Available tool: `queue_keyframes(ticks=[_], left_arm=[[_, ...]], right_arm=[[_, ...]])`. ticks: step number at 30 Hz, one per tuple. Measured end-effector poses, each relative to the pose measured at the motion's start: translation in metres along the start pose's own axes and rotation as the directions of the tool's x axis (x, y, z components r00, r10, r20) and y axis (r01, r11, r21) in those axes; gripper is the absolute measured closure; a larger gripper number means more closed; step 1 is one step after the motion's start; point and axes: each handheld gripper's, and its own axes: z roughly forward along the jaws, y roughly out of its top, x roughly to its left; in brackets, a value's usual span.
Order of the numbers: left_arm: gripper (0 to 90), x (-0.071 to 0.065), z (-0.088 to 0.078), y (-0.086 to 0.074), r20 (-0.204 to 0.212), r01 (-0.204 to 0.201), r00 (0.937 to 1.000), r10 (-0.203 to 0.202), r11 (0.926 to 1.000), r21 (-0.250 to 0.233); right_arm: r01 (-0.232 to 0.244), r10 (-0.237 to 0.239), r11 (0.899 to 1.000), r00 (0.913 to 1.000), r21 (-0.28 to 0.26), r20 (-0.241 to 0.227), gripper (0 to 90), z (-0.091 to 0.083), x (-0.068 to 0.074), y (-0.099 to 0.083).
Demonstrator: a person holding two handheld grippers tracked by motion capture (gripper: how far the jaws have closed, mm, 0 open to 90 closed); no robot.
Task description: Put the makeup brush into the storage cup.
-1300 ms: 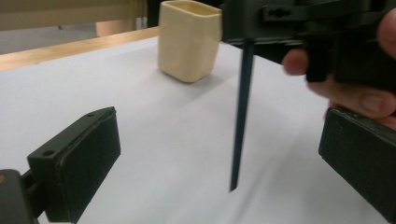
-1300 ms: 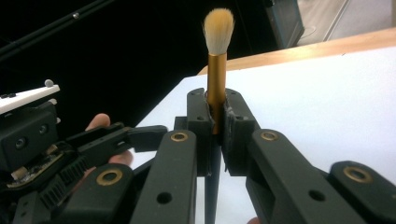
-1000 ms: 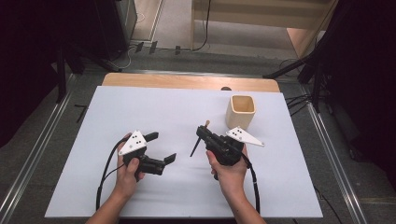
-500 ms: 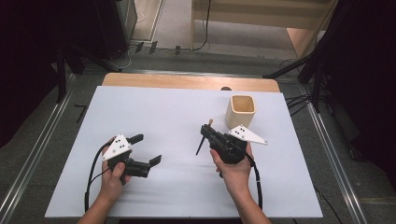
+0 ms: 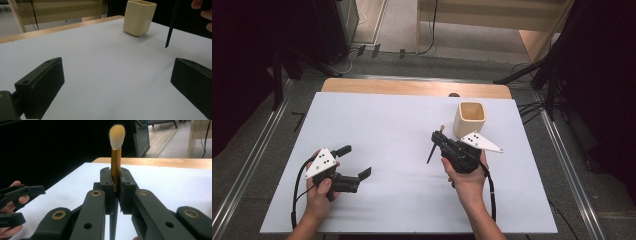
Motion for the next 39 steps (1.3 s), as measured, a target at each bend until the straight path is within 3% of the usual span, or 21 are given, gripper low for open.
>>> queue_keyframes(ticks=[8,13,23,39], left_arm=[[0.0,0.005,-0.015,-0.003,-0.030,-0.012,0.9995,0.011,0.9998,-0.019],[0.0,0.011,-0.025,-0.006,-0.047,0.004,0.9989,-0.005,0.9995,-0.031],[0.0,0.013,-0.029,-0.010,-0.059,0.003,0.9983,-0.005,0.9996,-0.026],[0.0,0.015,-0.030,-0.015,-0.067,0.013,0.9977,-0.014,0.9999,-0.010]], right_arm=[[0.013,-0.012,1.000,0.9997,-0.009,0.023,84.6,-0.006,-0.006,0.006],[0.021,-0.021,1.000,0.9991,-0.010,0.038,84.6,-0.009,-0.010,0.009],[0.035,-0.035,0.999,0.9976,-0.012,0.060,84.6,-0.015,-0.017,0.016],[0.048,-0.040,0.996,0.9937,-0.069,0.105,84.6,-0.029,-0.035,0.041]])
